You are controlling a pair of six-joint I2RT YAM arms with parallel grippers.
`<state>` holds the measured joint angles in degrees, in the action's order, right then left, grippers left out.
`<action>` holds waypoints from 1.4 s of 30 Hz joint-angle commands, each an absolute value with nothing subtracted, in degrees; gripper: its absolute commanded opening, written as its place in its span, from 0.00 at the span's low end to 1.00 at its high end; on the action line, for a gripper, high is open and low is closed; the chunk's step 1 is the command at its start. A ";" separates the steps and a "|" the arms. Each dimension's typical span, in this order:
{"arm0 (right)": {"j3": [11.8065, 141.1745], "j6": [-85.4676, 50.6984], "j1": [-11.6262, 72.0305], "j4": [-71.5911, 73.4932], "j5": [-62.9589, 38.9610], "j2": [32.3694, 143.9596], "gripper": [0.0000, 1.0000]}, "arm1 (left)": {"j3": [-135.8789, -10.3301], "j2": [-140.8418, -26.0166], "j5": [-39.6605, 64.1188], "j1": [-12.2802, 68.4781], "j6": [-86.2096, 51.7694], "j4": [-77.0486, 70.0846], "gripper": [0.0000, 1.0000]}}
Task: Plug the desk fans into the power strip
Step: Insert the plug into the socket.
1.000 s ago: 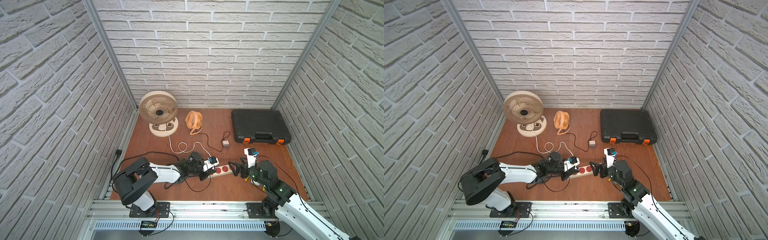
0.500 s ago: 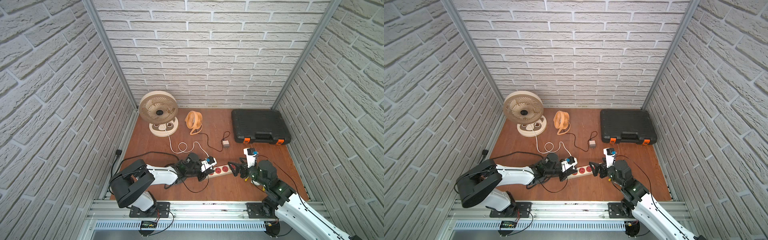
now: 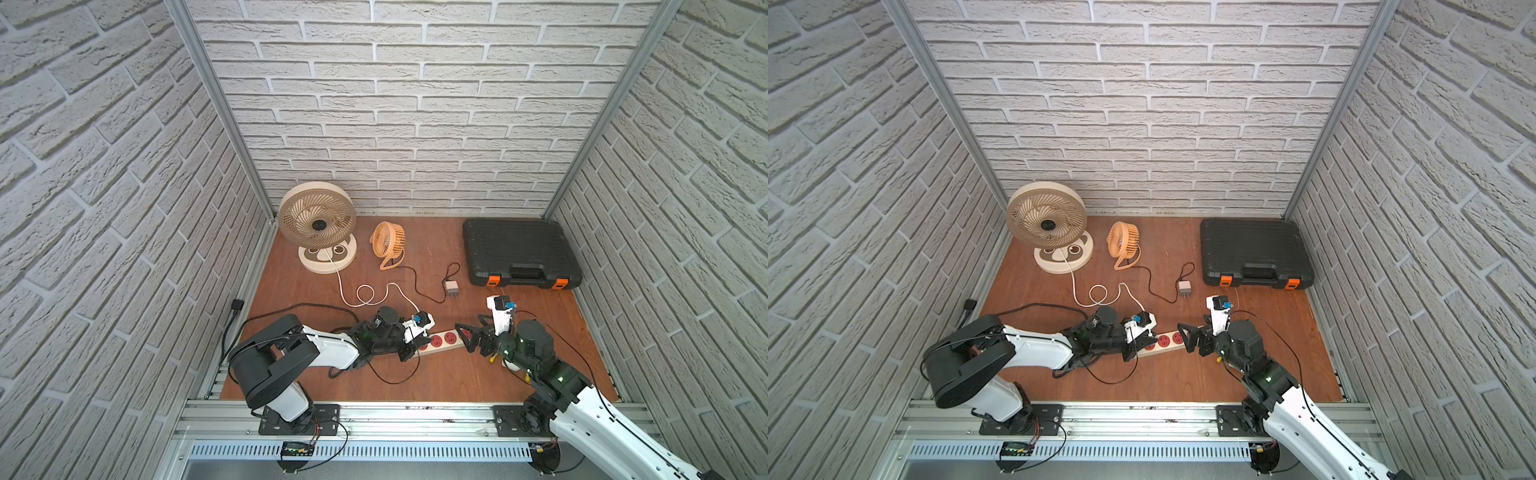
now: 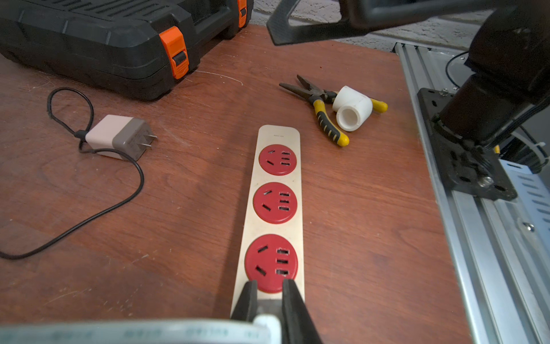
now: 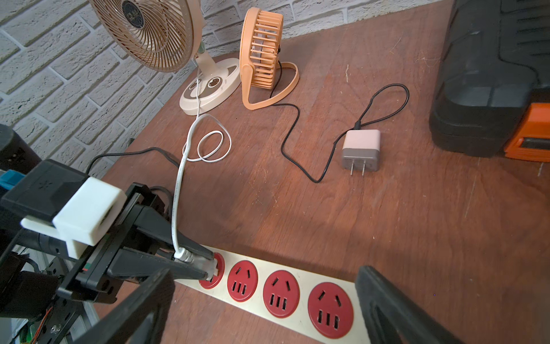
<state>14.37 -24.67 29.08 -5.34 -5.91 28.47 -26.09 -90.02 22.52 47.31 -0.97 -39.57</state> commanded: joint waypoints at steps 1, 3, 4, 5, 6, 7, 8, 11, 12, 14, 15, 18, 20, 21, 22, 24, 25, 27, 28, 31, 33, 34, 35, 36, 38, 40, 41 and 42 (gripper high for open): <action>13.62 -24.33 28.91 -2.59 -6.58 28.51 1.00 | -26.33 -91.48 21.86 47.76 -1.06 -38.40 0.00; 13.62 -24.34 28.92 -2.55 -6.69 28.54 0.99 | -25.98 -91.53 21.67 47.76 -1.04 -38.09 0.00; 13.62 -24.34 28.92 -2.55 -6.71 28.56 0.99 | -25.70 -91.39 21.64 47.72 -1.05 -37.98 0.00; 13.62 -24.30 28.92 -2.55 -6.80 28.54 0.99 | -25.38 -91.03 21.51 47.72 -1.05 -37.81 0.00; 13.62 -24.34 28.92 -2.50 -6.81 28.61 0.99 | -25.06 -90.60 21.42 47.75 -1.05 -37.61 0.00; 13.62 -24.30 28.92 -2.44 -6.86 28.64 0.99 | -24.75 -90.01 21.26 47.80 -0.99 -37.21 0.00; 13.62 -24.34 28.87 -2.31 -6.93 28.79 0.99 | -24.45 -89.39 21.04 47.80 -0.78 -36.75 0.00; 13.62 -24.35 28.92 -1.91 -7.28 29.13 0.99 | -24.09 -87.40 20.47 47.70 0.13 -34.19 0.00; 13.62 -24.41 28.86 -1.81 -7.33 29.25 0.99 | -24.08 -86.76 20.25 47.69 0.40 -33.30 0.00; 13.62 -24.43 28.92 -1.69 -7.54 29.49 0.99 | -23.93 -85.88 20.10 47.63 0.82 -32.23 0.00; 13.62 -24.41 28.92 -1.60 -7.57 29.50 0.99 | -23.91 -85.71 20.07 47.52 0.95 -31.98 0.00; 13.62 -24.43 28.92 -1.52 -7.81 29.48 0.99 | -23.89 -86.71 20.26 47.42 1.05 -32.54 0.00; 13.62 -24.43 28.92 -1.56 -7.84 29.32 0.99 | -23.99 -88.51 20.67 47.38 0.86 -33.97 0.00; 13.62 -24.51 28.92 -1.65 -7.82 29.34 0.99 | -24.07 -89.48 20.92 47.45 0.68 -34.88 0.00; 13.62 -24.49 28.92 -1.67 -7.90 29.23 0.99 | -24.27 -90.57 21.18 47.47 0.56 -35.77 0.00; 13.62 -24.54 28.91 -1.71 -7.87 29.13 0.99 | -24.71 -92.61 21.73 47.59 0.11 -37.72 0.00; 13.62 -24.50 28.92 -1.77 -7.90 29.10 0.99 | -24.86 -93.31 21.98 47.57 0.04 -38.33 0.00; 13.62 -24.47 28.89 -1.85 -7.98 29.01 0.99 | -25.04 -94.27 22.02 47.72 0.00 -39.01 0.00; 13.62 -24.39 28.91 -1.85 -7.91 28.96 0.99 | -25.00 -94.63 21.98 47.69 0.00 -39.29 0.00; 13.62 -24.43 28.92 -1.85 -8.00 28.74 0.99 | -24.44 -94.76 21.95 47.86 -0.07 -39.71 0.00; 13.62 -24.43 28.92 -1.85 -7.99 28.78 0.99 | -23.59 -94.18 21.63 47.90 -0.24 -40.09 0.00; 13.62 -24.38 28.91 -1.74 -8.04 28.82 0.99 | -23.04 -93.75 21.36 47.96 -0.30 -40.22 0.00; 13.62 -24.40 28.91 -1.68 -8.19 28.90 0.99 | -22.50 -93.22 21.00 47.93 -0.35 -40.39 0.00; 13.62 -24.36 28.92 -1.47 -8.25 29.06 0.99 | -21.97 -92.81 20.72 47.94 -0.35 -40.47 0.00; 13.62 -24.43 28.92 -1.23 -8.43 29.37 0.98 | -21.04 -92.00 20.18 47.92 -0.40 -40.56 0.00; 13.62 -24.39 28.91 -0.79 -8.84 29.71 0.98 | -20.24 -91.72 19.78 47.97 -0.52 -40.92 0.00; 13.62 -24.41 28.91 -0.70 -9.01 29.93 0.98 | -19.88 -91.72 19.68 47.97 -0.60 -41.14 0.00; 13.62 -24.43 28.92 -0.48 -9.23 30.12 0.98 | -19.62 -91.80 19.58 47.99 -0.72 -41.44 0.00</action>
<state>14.37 -24.69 29.08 -3.84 -8.12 29.80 -22.28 -91.05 21.61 47.62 -0.16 -46.52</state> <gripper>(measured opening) 0.984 0.167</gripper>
